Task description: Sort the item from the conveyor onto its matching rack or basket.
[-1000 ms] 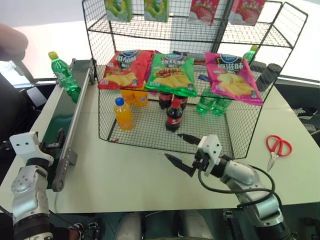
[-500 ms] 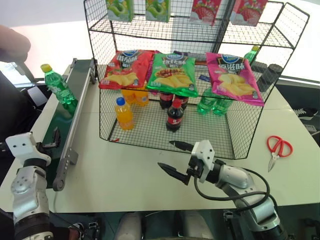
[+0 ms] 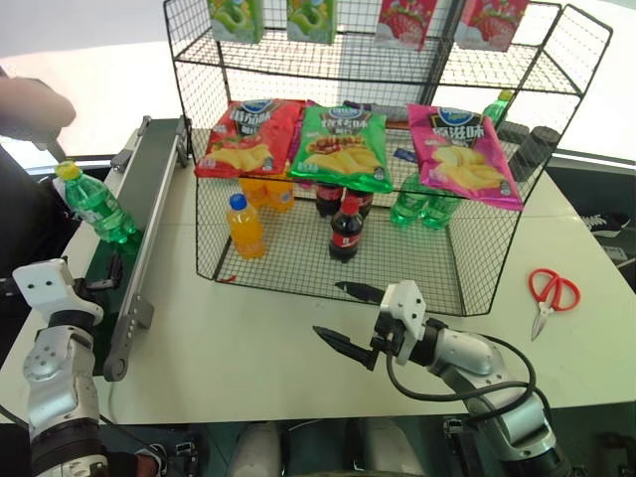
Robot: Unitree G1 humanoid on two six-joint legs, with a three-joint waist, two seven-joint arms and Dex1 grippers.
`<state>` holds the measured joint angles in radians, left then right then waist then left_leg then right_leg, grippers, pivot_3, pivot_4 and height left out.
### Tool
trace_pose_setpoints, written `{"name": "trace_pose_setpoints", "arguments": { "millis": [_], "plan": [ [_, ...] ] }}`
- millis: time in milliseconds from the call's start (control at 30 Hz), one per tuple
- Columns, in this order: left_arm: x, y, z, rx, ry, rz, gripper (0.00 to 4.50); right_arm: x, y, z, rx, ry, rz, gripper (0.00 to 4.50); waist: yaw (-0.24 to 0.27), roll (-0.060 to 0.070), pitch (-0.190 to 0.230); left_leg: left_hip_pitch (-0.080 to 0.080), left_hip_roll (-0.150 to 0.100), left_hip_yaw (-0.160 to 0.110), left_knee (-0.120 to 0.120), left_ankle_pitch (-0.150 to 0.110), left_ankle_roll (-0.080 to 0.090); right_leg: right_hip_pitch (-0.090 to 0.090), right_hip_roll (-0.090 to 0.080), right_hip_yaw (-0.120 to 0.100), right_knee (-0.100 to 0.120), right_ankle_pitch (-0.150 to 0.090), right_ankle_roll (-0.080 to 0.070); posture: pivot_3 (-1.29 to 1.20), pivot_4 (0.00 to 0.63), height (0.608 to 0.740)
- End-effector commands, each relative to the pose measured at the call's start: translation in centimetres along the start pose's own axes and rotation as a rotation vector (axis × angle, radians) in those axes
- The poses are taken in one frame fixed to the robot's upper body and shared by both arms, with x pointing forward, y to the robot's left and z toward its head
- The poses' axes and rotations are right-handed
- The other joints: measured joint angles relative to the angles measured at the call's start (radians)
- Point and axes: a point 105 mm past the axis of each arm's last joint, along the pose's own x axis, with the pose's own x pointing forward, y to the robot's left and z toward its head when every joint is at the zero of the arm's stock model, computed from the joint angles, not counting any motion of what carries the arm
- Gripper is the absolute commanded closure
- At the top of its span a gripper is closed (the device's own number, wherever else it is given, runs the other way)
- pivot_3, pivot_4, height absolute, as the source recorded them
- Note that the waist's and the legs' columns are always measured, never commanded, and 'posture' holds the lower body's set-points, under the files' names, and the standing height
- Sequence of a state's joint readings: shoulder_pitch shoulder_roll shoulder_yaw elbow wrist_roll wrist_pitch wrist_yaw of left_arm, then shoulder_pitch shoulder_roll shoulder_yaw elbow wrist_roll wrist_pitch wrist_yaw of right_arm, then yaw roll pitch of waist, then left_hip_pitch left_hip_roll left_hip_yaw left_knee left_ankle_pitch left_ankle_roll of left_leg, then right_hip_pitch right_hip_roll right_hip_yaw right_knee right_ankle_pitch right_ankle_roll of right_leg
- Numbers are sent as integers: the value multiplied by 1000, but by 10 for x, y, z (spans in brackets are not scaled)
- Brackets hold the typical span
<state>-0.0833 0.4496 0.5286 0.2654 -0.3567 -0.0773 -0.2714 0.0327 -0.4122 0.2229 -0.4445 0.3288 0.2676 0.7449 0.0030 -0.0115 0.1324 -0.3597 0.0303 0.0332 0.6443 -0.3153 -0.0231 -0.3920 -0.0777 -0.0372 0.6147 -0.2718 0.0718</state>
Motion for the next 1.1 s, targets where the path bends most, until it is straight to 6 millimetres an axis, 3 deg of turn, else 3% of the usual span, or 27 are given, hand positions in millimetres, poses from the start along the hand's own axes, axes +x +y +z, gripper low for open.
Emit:
{"name": "trace_pose_setpoints", "arguments": {
  "millis": [33, 433, 533, 600, 667, 900, 967, 1100],
  "plan": [
    [2, 3, 14, 18, -58, 17, 0, 2, 4, 11, -21, -46, 24, 89, 0, 0, 0, 0, 0, 0, 0, 0, 0, 0, 0, 0, 0, 0, 0, 0, 150, 740],
    [1, 0, 12, 15, -41, 4, 0, 3, 4, 11, -23, -46, 39, 89, 0, 0, 0, 0, 0, 0, 0, 0, 0, 0, 0, 0, 0, 0, 0, 0, 150, 740],
    [2, 1, 12, 11, -45, 11, 844, 3, 4, 11, -24, -45, 43, 0, 0, 0, 0, 0, 0, 0, 0, 0, 0, 0, 0, 0, 0, 0, 0, 0, 150, 740],
    [2, 1, 14, 10, -52, 11, 1685, 3, 4, 11, -25, -45, 44, 0, 2, 0, 0, 0, 0, 0, 0, 0, 0, 0, 0, 0, 0, 0, 0, 0, 150, 740],
    [3, 2, 18, 8, -70, 13, 1727, 3, 4, 11, -25, -46, 46, 0, 2, 0, 0, 0, 0, 0, 0, 0, 0, 0, 0, 0, 0, 0, 0, 0, 150, 740],
    [8, -7, 61, -8, -200, -76, 1727, 3, 5, 13, -26, -46, 54, 0, 1, -6, -1, -5, 0, 0, 0, 0, 0, -4, -1, -1, 0, 0, 0, 0, 150, 740],
    [10, -17, 79, -15, -248, -143, 1727, 2, 5, 13, -27, -45, 59, 0, 1, -8, -2, -10, 0, -2, 1, 0, -1, -8, -1, -2, 0, 0, 0, 0, 150, 740],
    [2, -58, 112, -18, -313, -379, 1727, 2, 4, 13, -29, -42, 67, 0, 0, -8, -2, -13, -1, -2, 2, 1, -1, -10, -1, -3, 0, 1, 0, 0, 150, 740]
  ]
}}
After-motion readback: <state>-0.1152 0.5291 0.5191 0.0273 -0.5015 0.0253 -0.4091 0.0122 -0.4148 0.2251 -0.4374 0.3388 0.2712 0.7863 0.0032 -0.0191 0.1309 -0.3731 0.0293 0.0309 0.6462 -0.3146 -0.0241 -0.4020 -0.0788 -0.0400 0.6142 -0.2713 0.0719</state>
